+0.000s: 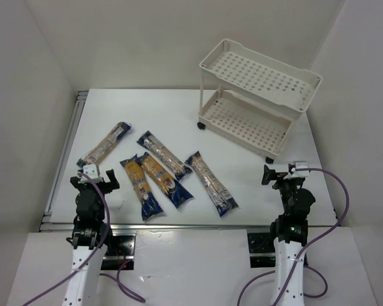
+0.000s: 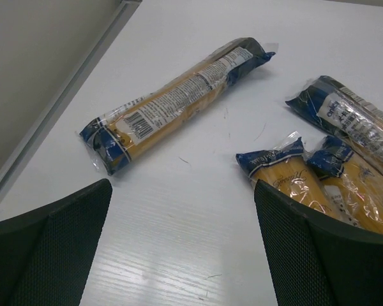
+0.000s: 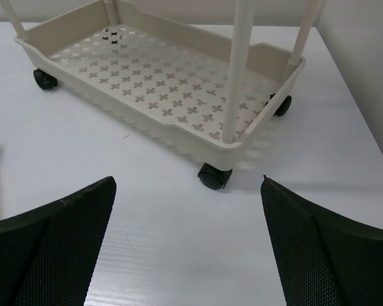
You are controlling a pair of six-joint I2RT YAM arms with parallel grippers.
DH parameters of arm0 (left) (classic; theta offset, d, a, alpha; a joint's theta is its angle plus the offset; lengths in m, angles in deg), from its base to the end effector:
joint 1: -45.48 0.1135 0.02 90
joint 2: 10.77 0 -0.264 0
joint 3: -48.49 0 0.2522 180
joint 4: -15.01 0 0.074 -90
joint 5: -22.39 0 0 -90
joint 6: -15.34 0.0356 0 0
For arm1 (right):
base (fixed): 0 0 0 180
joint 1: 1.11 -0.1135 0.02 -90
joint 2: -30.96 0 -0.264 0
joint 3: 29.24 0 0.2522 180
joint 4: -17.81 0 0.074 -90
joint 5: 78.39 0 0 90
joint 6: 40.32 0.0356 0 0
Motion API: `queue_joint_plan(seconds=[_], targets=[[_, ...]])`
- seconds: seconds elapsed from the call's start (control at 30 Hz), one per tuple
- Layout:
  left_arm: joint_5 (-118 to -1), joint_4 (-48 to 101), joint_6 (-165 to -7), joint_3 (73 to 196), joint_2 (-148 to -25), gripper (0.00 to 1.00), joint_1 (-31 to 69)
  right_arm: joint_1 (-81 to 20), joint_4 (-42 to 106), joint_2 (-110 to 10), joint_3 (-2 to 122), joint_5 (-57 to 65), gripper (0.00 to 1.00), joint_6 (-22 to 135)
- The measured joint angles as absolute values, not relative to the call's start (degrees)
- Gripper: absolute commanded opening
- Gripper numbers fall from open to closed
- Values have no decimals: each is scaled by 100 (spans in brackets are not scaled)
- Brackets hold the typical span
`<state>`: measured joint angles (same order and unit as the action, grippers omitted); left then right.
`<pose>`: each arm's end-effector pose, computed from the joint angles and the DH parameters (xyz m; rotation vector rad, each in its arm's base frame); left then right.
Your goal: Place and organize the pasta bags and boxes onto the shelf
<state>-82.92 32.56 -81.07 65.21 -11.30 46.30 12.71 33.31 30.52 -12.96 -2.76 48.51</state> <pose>0.1064 0.0109 0.1837 -0.3069 1.5656 0.1370 0.1061 -0.0170 0.1850 -0.0246 1.5649 -0.0097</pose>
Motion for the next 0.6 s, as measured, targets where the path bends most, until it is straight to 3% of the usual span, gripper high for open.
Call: queue_joint_plan(seconds=[0.43, 0.6], targets=[[-7525, 2955, -7347, 6536, -1130, 99, 4627, 1271, 3255, 3052, -1156, -798, 99, 4279], [-7249, 3027, -6562, 6805, -1130, 99, 4630, 1271, 4315, 3045, 171, -1871, 99, 1584]])
